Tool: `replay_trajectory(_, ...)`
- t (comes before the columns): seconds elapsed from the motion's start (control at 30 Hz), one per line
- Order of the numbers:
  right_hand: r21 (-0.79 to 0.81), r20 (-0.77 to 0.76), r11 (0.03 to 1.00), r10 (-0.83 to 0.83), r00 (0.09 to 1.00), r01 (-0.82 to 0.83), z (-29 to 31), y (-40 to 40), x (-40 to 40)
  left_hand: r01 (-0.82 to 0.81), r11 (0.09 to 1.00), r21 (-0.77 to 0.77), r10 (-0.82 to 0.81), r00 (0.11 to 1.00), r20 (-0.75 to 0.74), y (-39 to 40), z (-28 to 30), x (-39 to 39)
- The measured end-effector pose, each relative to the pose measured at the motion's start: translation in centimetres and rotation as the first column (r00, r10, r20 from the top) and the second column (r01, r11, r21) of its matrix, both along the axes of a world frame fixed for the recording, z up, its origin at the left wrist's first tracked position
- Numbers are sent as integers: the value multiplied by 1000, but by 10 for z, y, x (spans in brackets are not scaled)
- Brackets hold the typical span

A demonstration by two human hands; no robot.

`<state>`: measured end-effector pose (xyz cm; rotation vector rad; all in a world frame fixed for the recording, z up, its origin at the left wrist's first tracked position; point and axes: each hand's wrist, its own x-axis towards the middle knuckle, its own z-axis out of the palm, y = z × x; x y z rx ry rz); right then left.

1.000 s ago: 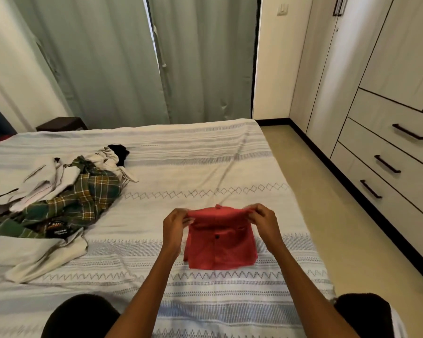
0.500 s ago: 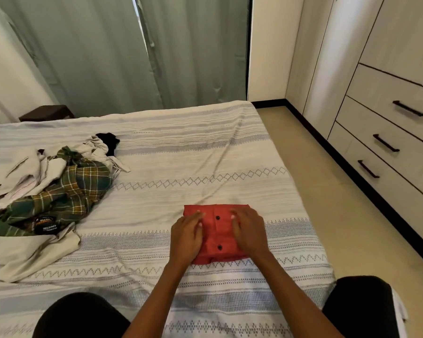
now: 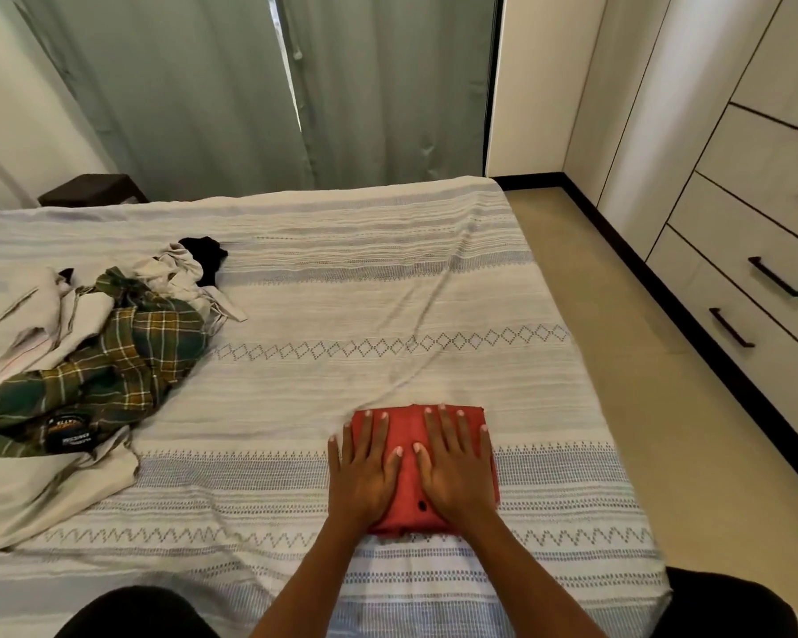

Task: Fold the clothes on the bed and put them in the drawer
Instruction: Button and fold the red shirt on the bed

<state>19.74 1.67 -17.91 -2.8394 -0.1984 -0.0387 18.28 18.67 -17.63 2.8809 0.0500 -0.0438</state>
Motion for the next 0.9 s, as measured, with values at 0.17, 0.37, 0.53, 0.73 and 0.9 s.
replay_trajectory(0.17,91,-140,996,27,990,-15,21,-8,10,46,998,-53,-45,999,8,2,18,15)
replay_trajectory(0.37,50,-320,993,118,940,-107,60,-27,60,253,964,-80,-264,949,-171,15,58,67)
replay_trajectory(0.53,-17,-578,963,209,789,-268,95,-32,83,364,930,-40,-349,846,-404,13,90,78)
replay_trajectory(0.73,104,-596,914,373,711,-392,125,-13,64,377,901,-215,-432,826,-361,39,116,39)
replay_trajectory(0.9,-25,-288,853,493,821,-521,173,58,47,232,932,-280,-305,918,-254,119,162,-4)
